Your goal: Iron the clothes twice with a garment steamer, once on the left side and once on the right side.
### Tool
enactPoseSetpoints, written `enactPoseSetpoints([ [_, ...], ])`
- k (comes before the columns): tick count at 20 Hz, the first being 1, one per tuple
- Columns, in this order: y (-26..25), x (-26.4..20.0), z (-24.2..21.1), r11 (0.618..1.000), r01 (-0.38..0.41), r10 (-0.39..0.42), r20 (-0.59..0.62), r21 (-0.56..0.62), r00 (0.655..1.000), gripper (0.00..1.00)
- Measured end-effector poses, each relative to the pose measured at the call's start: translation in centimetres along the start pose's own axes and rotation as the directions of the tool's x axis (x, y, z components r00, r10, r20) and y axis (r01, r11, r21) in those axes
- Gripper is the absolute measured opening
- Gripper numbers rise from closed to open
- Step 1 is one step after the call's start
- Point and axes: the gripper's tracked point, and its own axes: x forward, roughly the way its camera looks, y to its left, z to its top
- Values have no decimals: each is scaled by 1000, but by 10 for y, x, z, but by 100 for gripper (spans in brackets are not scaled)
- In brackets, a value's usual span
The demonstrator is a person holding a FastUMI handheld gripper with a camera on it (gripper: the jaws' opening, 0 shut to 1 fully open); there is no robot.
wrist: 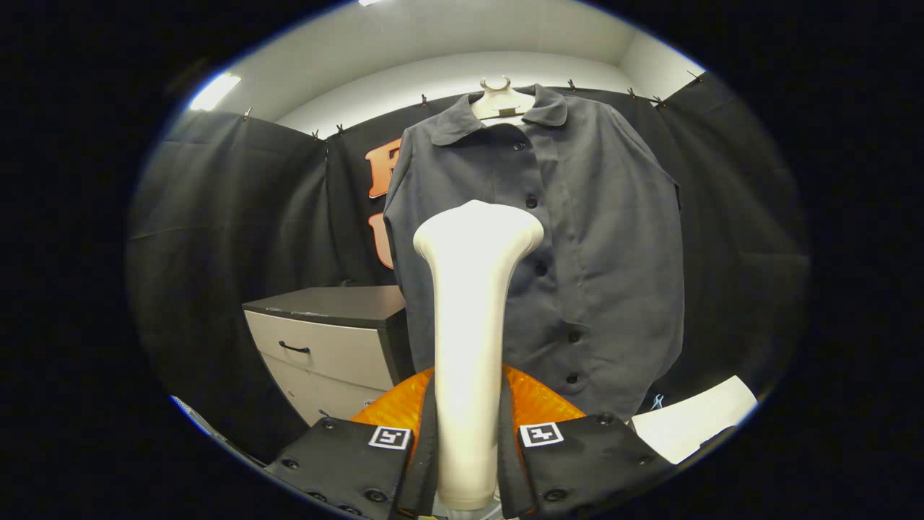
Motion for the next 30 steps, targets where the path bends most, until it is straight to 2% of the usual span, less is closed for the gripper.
enactPoseSetpoints([
  [2,-19,-4,22,1000,19,-19,22,11,1000,41],
  [7,-80,0,80,992,125,-125,92,0,988,41],
  [15,-134,30,132,985,154,-162,109,83,981,41],
  [24,-142,63,146,986,157,-161,96,50,982,41],
  [30,-145,63,142,987,155,-159,99,45,982,41],
])
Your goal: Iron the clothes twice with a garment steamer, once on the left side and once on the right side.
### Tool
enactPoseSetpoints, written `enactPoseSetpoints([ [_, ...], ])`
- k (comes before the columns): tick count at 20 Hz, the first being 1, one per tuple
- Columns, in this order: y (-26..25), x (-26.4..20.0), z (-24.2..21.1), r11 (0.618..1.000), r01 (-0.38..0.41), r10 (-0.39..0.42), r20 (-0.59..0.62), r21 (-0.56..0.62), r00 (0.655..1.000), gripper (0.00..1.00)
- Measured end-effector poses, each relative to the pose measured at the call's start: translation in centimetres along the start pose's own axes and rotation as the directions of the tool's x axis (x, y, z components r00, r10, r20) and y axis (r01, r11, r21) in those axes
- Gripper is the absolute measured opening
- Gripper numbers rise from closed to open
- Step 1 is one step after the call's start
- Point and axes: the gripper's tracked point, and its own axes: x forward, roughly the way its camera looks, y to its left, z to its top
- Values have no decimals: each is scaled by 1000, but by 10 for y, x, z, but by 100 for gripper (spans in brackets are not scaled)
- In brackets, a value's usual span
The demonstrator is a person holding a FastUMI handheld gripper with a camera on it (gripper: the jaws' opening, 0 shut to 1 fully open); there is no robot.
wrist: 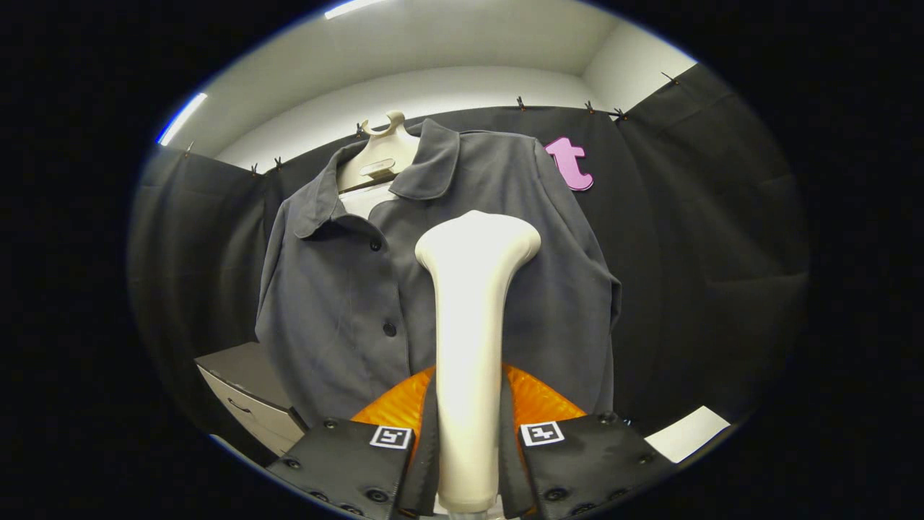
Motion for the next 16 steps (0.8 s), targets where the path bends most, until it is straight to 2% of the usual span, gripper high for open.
enactPoseSetpoints([
  [16,0,-15,-67,1000,15,-17,-97,-13,995,41],
])
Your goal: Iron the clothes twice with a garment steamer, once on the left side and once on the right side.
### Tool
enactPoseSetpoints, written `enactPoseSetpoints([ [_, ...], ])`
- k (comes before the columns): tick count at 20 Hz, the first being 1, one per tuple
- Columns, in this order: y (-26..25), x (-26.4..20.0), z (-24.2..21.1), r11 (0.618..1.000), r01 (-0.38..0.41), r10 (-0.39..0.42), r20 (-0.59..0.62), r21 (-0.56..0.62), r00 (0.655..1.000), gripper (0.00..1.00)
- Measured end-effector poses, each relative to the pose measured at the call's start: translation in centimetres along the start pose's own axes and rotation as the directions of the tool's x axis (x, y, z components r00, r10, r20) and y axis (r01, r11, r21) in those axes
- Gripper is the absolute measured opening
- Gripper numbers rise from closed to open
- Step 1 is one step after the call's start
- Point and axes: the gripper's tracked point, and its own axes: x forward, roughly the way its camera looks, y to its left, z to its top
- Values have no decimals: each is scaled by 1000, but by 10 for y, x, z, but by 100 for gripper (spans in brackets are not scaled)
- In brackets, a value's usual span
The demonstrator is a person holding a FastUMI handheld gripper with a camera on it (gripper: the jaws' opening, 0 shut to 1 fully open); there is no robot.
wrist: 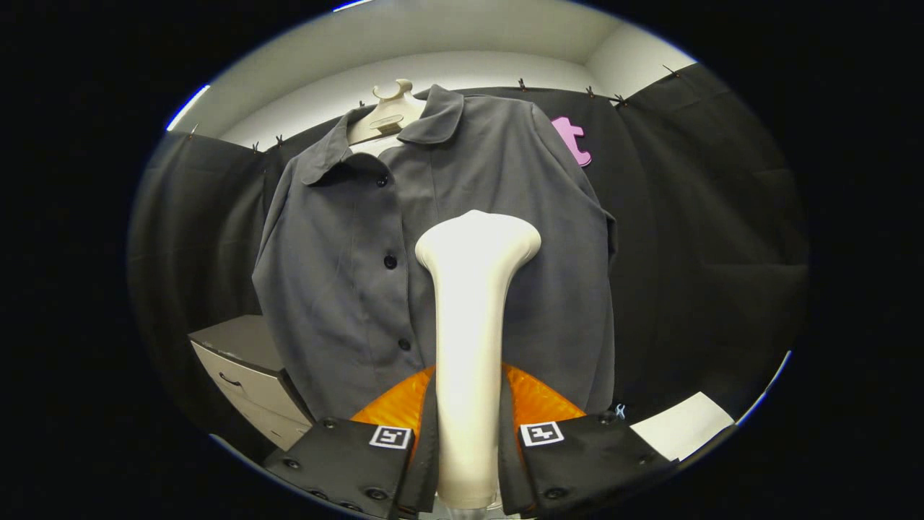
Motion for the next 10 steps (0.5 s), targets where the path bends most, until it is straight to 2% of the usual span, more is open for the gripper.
enactPoseSetpoints([
  [10,-5,-10,-56,1000,8,-8,-77,12,997,41],
])
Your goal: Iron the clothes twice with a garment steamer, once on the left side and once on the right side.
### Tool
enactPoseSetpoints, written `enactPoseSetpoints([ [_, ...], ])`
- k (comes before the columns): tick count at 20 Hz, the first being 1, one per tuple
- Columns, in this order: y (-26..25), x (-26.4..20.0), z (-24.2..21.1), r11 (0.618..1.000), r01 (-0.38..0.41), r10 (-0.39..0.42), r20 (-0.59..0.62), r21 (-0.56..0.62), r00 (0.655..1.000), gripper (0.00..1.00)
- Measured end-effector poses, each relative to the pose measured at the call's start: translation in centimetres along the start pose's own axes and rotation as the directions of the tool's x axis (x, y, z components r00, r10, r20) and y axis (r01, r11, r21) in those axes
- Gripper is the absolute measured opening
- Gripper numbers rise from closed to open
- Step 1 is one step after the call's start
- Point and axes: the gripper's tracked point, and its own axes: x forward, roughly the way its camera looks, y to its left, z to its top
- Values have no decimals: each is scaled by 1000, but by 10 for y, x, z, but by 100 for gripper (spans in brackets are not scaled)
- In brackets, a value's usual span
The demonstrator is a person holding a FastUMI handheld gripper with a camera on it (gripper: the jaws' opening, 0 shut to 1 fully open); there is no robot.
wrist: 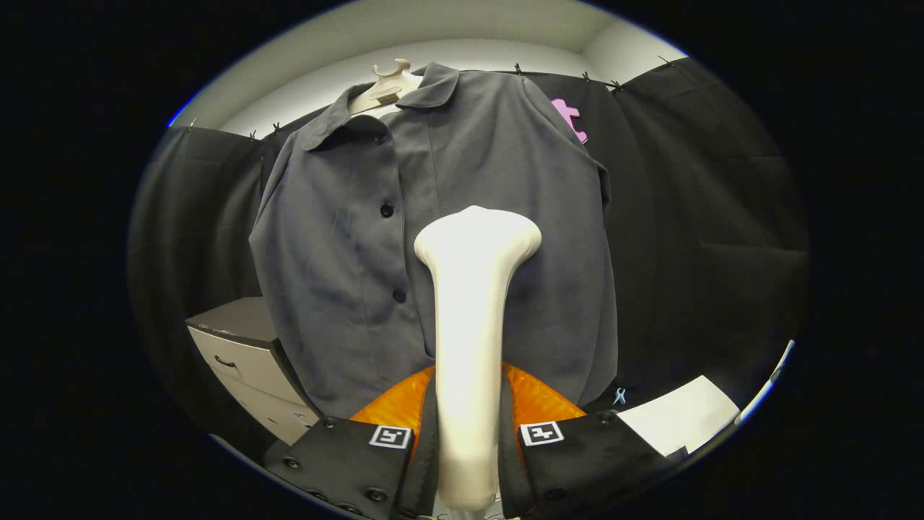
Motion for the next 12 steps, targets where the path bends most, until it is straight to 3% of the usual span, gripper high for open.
enactPoseSetpoints([
  [12,-12,-3,-74,999,27,-22,-133,30,991,41],
])
